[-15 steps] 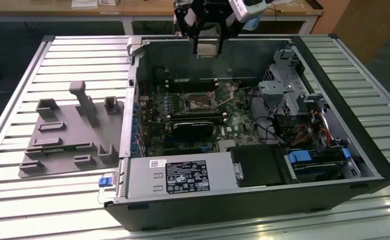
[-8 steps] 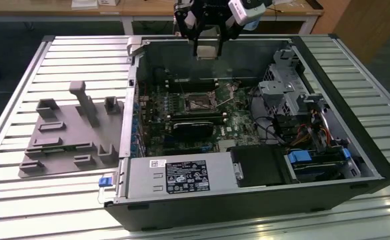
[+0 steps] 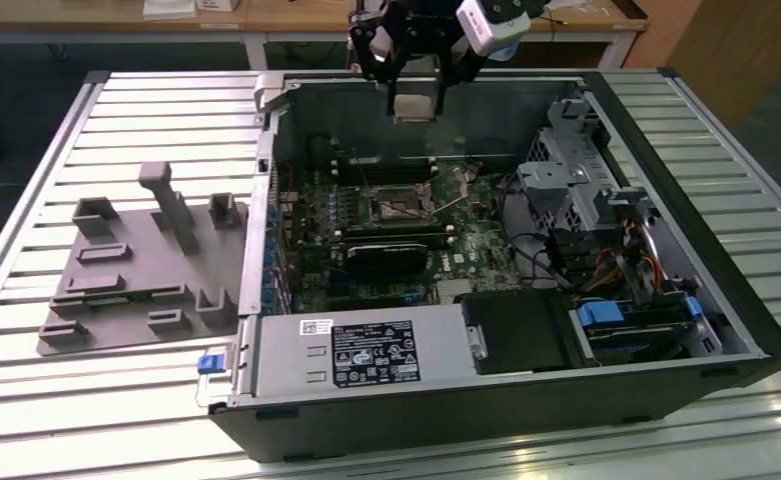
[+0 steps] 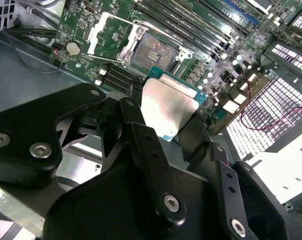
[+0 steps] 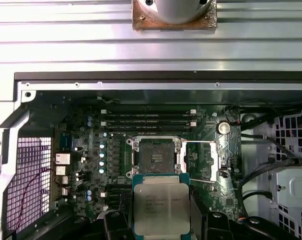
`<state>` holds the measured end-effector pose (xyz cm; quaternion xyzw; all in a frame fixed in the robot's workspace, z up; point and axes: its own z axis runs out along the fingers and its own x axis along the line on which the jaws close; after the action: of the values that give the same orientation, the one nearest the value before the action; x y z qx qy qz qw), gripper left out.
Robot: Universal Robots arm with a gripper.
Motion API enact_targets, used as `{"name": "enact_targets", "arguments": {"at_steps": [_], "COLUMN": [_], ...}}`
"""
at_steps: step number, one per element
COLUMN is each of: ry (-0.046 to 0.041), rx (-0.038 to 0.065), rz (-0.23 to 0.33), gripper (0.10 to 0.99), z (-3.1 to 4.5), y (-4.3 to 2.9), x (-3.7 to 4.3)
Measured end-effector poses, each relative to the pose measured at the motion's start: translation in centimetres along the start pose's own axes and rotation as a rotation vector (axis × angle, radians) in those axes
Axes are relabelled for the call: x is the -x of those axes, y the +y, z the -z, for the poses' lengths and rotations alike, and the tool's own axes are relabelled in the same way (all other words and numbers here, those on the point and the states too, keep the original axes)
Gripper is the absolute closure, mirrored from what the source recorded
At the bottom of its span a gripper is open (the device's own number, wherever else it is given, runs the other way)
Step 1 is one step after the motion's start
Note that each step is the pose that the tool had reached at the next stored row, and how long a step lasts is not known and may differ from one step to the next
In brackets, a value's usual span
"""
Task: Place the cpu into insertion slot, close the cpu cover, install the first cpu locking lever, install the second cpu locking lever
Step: 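Place the cpu into insertion slot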
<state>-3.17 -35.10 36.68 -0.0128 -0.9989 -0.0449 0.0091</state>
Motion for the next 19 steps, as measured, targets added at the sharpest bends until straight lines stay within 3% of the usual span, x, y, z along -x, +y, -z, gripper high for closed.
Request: {"name": "enact_targets", "arguments": {"at_steps": [14,19], "ry": [-0.0004,-0.0062], "rx": [0.000,0.001], "rz": [-0.004,-0.069], "gripper": [0.545,0.545], "z": [-1.23,-1.82], "y": [-0.11,-0.16], "x": [0.02,0.02]}}
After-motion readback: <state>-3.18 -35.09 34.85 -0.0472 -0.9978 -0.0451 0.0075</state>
